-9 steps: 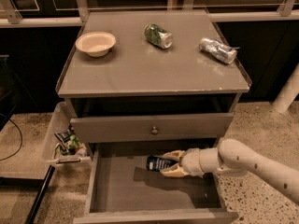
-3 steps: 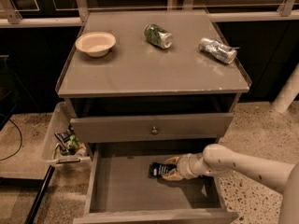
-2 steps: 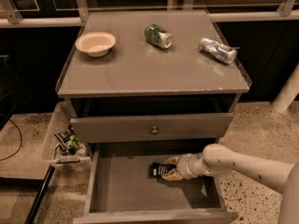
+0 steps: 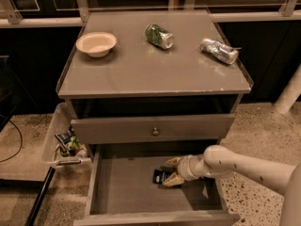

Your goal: Place rxbar blueberry into middle drawer

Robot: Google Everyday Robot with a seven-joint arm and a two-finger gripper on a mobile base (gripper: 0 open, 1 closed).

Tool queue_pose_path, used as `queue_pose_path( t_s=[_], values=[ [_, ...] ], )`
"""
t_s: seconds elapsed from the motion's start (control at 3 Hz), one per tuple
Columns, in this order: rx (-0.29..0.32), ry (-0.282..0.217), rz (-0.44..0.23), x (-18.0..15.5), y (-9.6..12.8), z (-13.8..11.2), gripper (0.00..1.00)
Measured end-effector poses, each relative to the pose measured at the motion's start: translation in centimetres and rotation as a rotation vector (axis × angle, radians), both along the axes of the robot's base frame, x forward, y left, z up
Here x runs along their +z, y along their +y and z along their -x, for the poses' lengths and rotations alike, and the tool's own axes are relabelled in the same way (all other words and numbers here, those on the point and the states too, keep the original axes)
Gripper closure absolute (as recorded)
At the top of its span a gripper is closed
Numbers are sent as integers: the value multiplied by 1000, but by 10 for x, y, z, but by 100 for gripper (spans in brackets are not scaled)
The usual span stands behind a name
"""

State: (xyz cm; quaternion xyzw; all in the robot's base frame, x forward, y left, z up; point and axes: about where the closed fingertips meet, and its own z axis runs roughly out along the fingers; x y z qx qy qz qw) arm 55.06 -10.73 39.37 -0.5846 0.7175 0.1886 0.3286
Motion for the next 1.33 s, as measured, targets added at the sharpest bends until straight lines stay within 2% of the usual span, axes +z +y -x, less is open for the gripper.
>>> queue_pose_path(
  t_s=[0.33, 0.67, 1.0, 1.33],
  values=[
    [0, 0, 0, 0, 0, 0, 0],
    [0, 0, 0, 0, 0, 0, 0],
    [1, -15, 6, 10, -20, 11, 0],
    [21, -58, -15, 41, -56, 26, 0]
  ],
)
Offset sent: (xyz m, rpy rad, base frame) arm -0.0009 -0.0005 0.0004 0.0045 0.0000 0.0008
